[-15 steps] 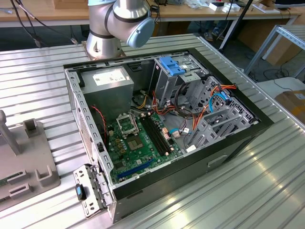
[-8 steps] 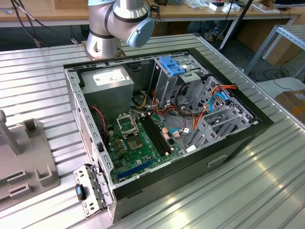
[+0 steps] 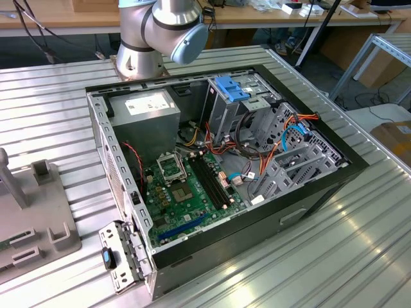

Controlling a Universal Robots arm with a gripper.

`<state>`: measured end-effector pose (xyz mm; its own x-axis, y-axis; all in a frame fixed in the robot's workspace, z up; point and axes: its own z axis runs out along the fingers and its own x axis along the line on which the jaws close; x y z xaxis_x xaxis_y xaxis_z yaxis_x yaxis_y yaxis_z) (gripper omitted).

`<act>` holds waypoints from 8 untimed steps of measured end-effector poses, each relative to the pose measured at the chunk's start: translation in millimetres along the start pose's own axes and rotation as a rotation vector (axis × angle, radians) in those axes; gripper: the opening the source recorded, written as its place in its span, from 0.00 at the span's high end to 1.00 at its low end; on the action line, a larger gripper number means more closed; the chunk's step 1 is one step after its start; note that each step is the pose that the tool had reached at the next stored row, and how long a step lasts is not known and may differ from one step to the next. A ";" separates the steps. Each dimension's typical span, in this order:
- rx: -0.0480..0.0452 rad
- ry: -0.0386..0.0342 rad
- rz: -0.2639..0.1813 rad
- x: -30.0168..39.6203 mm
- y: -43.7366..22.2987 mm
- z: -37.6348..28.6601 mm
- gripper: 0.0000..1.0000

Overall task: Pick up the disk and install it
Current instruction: 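Pick up the disk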

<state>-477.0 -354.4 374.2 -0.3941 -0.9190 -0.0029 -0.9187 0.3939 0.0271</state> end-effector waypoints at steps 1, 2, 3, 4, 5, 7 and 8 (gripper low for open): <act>-0.0001 0.0007 -0.026 0.0 0.0 0.1 0.89; -0.0001 0.0012 -0.045 0.0 0.0 0.1 0.89; -0.0002 0.0019 -0.068 0.0 0.0 0.1 0.89; -0.0003 0.0026 -0.094 0.0 0.0 0.2 0.89; -0.0004 0.0034 -0.123 0.0 0.0 0.3 0.89; -0.0005 0.0049 -0.177 0.0 0.0 0.4 0.89; -0.0006 0.0057 -0.207 0.0 0.0 0.4 0.89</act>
<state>-477.0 -354.4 373.8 -0.1967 -0.9805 -0.0029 -0.9801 0.1965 0.0271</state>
